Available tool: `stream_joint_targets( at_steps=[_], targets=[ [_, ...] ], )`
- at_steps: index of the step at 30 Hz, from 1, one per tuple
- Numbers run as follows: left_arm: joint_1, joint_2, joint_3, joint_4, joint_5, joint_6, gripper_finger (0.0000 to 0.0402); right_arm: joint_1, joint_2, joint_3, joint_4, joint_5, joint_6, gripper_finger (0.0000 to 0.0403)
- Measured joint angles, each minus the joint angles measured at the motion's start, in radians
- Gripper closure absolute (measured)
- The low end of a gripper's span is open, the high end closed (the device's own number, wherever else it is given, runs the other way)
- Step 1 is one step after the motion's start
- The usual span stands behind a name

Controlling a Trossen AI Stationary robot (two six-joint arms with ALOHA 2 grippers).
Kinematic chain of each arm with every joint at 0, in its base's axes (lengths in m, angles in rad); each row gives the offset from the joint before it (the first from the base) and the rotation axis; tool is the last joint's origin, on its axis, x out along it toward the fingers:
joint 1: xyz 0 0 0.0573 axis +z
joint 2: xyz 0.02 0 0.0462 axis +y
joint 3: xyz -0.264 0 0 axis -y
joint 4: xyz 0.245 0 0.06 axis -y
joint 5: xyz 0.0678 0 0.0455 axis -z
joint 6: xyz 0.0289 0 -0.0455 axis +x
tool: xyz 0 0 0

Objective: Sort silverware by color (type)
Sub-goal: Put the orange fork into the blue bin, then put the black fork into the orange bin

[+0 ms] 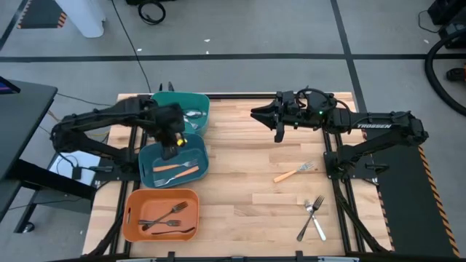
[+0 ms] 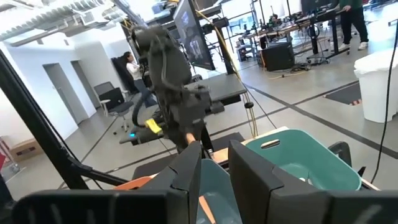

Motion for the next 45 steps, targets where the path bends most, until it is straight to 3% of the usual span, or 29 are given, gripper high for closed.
stream_joint_targets(
  at_steps=[5,8,19,24,38,41,45],
  targets=[
    [-0.029,0.004,-0.163,0.086,-0.001,0.009,0.0348,0.0,0.0,0.0,0.0,0.0,0.0,0.0314],
    [-0.029,0.007,-0.264,0.166,-0.001,0.001,0.0334,0.0,0.0,0.0,0.0,0.002,0.0,0.0315],
    [-0.021,0.004,-0.454,0.219,-0.003,-0.025,0.0312,0.0,0.0,0.0,-0.001,0.003,0.0,0.0315],
    [-0.021,0.005,-0.413,0.221,-0.003,-0.072,0.0311,-0.004,0.0,0.0,-0.054,0.002,0.0,0.0315],
    [-0.022,0.004,-0.086,0.354,-0.002,-0.105,0.031,-0.002,0.016,0.0,-0.938,0.029,-0.08,0.0304],
    [-0.022,0.004,-0.045,0.402,-0.002,-0.105,0.031,-0.002,0.034,-0.004,-1.075,0.028,-0.081,0.0295],
    [-0.022,0.004,-0.031,0.478,-0.001,-0.104,0.031,0.004,0.046,-0.058,-1.131,-0.03,-0.085,0.0285]
  ],
)
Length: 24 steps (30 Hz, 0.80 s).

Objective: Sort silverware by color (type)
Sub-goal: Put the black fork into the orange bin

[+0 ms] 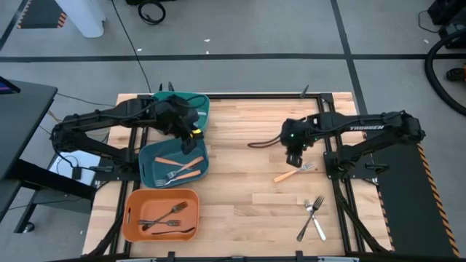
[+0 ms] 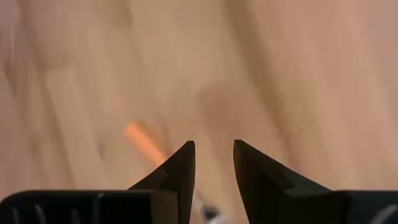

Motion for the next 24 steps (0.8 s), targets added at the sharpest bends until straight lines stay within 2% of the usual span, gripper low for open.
stream_joint_targets(
  at_steps=[4,9,11,16,19,24],
  targets=[
    [0.0,0.0,0.0,0.011,0.0,0.0,0.031,0.041,0.005,-0.06,-0.009,-0.1,0.084,0.028],
    [0.0,0.0,0.0,0.008,0.0,0.002,0.031,0.144,0.005,-0.083,-0.029,-0.176,0.323,0.0279],
    [0.0,0.0,0.0,0.009,0.0,0.002,0.031,0.195,0.005,-0.083,-0.028,-0.184,0.471,0.0279],
    [-0.005,0.0,0.0,0.01,0.0,0.002,0.031,0.341,0.005,-0.083,-0.031,-0.186,0.991,0.028],
    [-0.013,0.0,0.0,0.014,-0.001,0.002,0.031,0.438,0.004,-0.083,-0.031,-0.186,1.246,0.0281],
    [-0.036,0.0,0.0,0.014,-0.001,0.024,0.031,0.597,0.004,-0.083,-0.025,-0.096,1.614,0.0281]
  ],
)
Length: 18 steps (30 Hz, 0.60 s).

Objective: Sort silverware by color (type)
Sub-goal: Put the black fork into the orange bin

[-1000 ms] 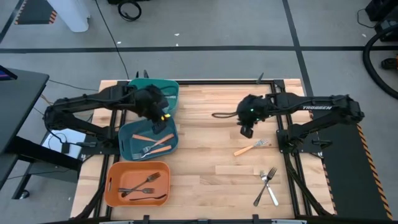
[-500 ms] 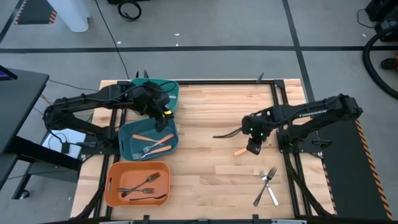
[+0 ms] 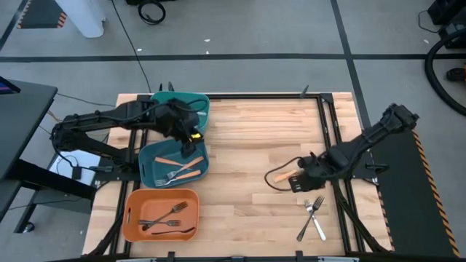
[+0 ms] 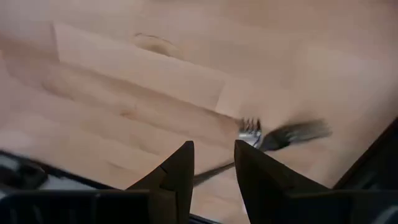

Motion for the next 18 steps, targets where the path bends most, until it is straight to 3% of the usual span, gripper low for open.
stream_joint_targets(
  at_steps=[5,11,18],
  targets=[
    [-0.031,0.0,0.0,0.0,0.0,0.001,0.031,0.139,0.0,0.0,0.023,0.111,0.176,0.0281],
    [-0.051,0.0,0.0,0.001,0.0,0.003,0.031,0.242,0.0,0.0,0.02,0.125,-0.033,0.0281],
    [-0.071,0.0,0.0,0.001,0.0,0.001,0.031,0.357,0.106,0.0,0.048,0.102,0.066,0.0281]
  ],
)
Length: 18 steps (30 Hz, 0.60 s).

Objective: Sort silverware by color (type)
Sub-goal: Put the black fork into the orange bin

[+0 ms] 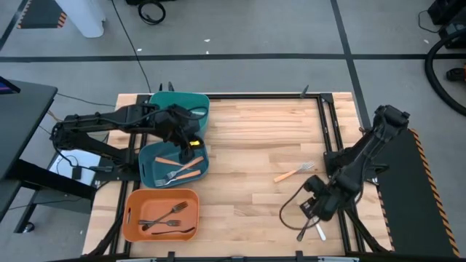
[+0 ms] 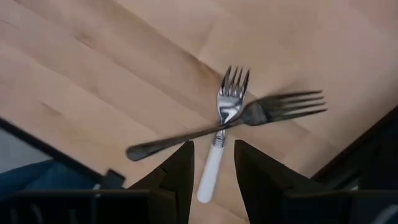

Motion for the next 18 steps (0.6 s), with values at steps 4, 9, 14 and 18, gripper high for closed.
stream_joint_targets(
  at_steps=[4,9,14,18],
  targets=[
    [-0.013,0.0,0.0,0.002,0.0,-0.004,0.031,0.04,0.106,0.0,0.075,-0.021,0.029,0.0281],
    [-0.03,0.0,0.0,0.026,0.0,-0.01,0.031,0.047,0.21,0.0,0.201,-0.029,0.061,0.0281],
    [-0.036,0.0,0.0,0.042,0.0,-0.027,0.031,0.051,0.287,0.0,0.259,-0.08,0.107,0.0281],
    [-0.038,0.0,0.0,0.042,0.0,-0.028,0.031,0.055,0.316,0.0,0.291,-0.087,-0.074,0.0281]
  ],
)
